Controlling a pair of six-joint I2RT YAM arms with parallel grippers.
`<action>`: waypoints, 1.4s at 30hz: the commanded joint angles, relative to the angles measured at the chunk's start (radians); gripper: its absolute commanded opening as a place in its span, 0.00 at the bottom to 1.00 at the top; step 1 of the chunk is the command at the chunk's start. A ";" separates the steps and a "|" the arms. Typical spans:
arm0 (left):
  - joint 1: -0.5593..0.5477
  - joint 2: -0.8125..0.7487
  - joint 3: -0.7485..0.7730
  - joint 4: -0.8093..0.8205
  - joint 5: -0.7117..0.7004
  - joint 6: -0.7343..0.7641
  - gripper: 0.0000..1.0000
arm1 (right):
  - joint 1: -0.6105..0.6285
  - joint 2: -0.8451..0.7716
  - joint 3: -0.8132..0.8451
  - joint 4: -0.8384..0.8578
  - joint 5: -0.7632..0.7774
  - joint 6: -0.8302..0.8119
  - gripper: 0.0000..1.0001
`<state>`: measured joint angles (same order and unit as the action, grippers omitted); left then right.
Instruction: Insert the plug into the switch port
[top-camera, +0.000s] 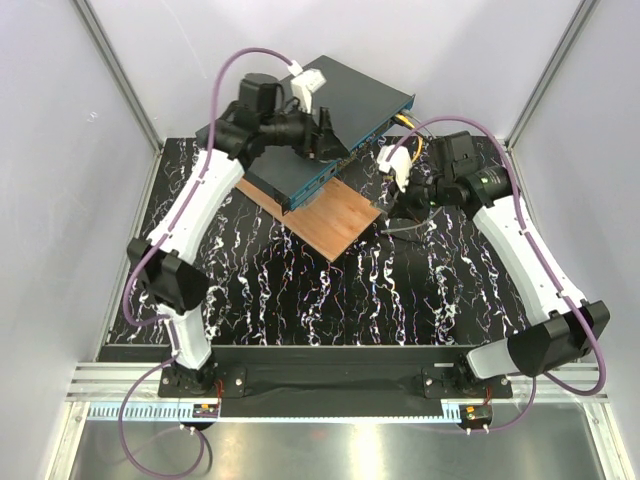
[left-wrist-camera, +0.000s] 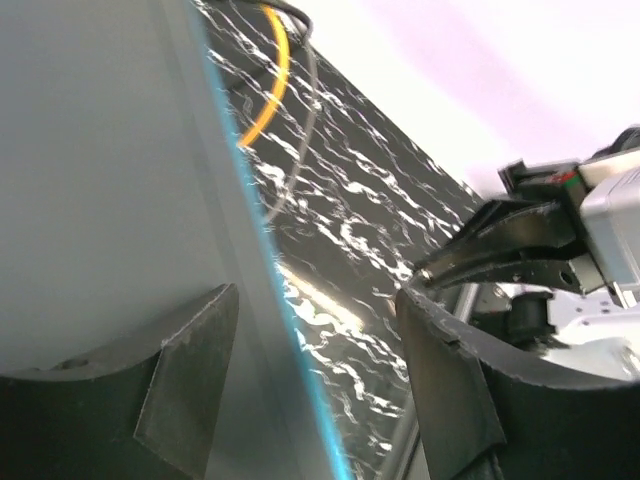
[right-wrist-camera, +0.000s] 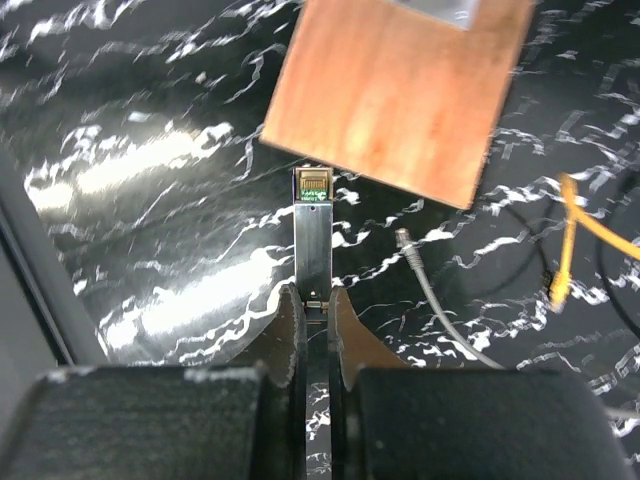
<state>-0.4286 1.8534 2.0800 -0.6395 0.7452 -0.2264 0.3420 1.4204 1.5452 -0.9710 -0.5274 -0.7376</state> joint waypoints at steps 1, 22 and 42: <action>-0.048 0.021 0.071 -0.071 -0.015 -0.045 0.70 | -0.001 0.017 0.076 0.032 0.050 0.145 0.00; -0.121 0.075 0.133 0.018 0.062 -0.108 0.58 | 0.028 -0.004 0.171 0.188 0.109 0.239 0.00; -0.082 0.086 0.111 0.279 0.172 -0.392 0.34 | 0.077 -0.032 0.142 0.454 0.139 0.184 0.00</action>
<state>-0.5129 1.9526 2.1899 -0.4686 0.8631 -0.5415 0.4034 1.4281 1.6920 -0.6170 -0.3824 -0.5377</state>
